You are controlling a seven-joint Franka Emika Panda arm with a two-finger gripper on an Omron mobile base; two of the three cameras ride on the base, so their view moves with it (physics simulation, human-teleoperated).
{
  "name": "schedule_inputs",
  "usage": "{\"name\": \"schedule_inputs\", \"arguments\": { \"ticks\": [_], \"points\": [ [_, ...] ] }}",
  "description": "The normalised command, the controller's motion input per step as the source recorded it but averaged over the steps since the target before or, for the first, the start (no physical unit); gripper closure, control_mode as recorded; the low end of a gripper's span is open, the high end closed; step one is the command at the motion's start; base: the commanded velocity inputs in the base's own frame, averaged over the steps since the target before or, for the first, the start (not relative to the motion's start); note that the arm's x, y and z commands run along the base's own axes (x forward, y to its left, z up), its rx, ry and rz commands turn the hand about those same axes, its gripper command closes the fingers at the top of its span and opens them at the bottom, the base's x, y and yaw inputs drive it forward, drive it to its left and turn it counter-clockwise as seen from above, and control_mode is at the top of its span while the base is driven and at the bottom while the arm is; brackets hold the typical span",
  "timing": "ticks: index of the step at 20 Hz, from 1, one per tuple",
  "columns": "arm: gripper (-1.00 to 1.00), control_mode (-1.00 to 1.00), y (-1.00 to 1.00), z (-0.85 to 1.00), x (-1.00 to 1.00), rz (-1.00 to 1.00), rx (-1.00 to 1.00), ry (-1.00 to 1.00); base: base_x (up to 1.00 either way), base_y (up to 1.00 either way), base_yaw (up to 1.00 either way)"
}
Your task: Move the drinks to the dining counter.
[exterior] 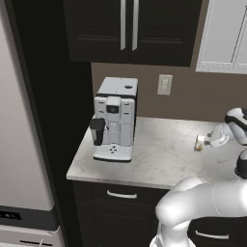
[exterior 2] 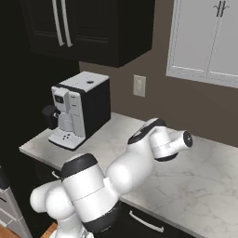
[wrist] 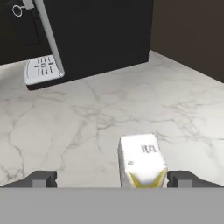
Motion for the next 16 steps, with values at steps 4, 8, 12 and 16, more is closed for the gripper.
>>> {"name": "schedule_inputs", "arguments": {
  "ticks": [4,8,12,16],
  "points": [
    [-1.00,-1.00,-0.04,-0.21,0.28,0.00,0.00,0.00,0.00,0.00,0.00],
    [-1.00,-1.00,-0.11,-0.18,0.29,0.00,0.00,0.00,0.00,0.00,0.00],
    [-1.00,-1.00,-0.13,-0.18,0.29,0.00,0.00,0.00,0.00,0.00,0.00],
    [-1.00,-1.00,-0.02,-0.17,0.09,0.00,0.00,0.00,0.00,0.00,0.00]
  ]
}}
